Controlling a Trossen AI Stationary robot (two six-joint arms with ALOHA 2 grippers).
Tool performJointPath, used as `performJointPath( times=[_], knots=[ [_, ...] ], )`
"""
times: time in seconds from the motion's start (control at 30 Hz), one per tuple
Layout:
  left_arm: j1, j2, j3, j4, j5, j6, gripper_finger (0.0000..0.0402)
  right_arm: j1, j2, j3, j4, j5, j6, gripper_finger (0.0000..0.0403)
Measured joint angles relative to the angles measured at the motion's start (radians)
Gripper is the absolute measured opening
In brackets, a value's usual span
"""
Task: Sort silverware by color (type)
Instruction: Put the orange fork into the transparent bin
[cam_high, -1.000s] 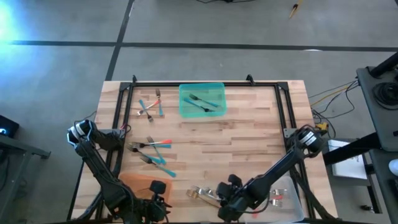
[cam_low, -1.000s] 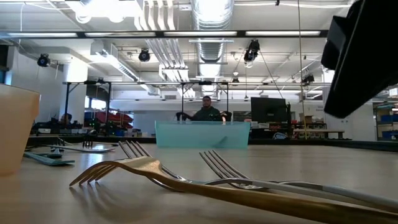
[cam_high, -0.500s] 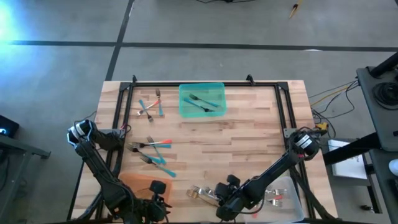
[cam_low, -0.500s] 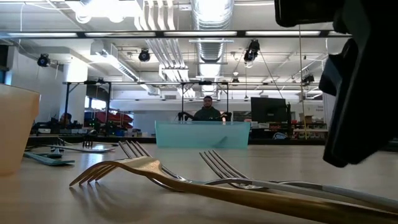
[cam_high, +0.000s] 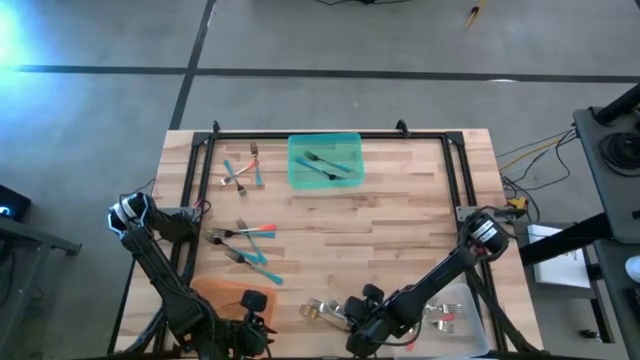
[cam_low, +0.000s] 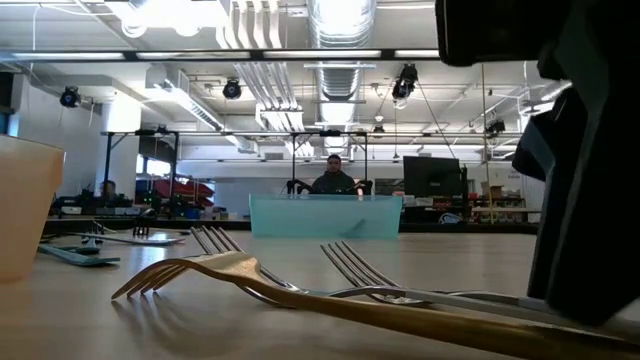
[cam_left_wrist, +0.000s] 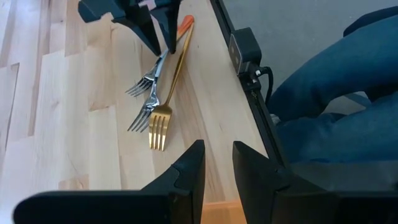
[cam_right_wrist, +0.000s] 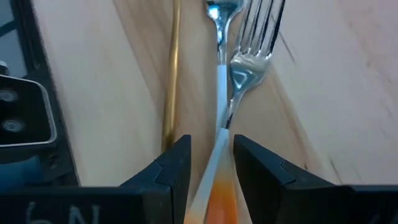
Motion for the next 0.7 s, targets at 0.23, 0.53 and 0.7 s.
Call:
performJointPath(
  times=[0.23,0.53,0.7],
  knots=[
    [0.0,0.0,-0.001,-0.002,0.0,0.002,0.0065,-0.01,0.007,0.0,0.002,-0.001,-0.034,0.0111],
    [0.0,0.0,-0.001,-0.002,0.0,0.004,0.0065,-0.033,0.007,0.0,-0.002,0.002,-0.083,0.0111],
    [0.0,0.0,-0.001,-0.002,0.0,0.004,0.0065,-0.041,0.006,0.0,-0.017,0.001,-0.108,0.0111]
  ],
)
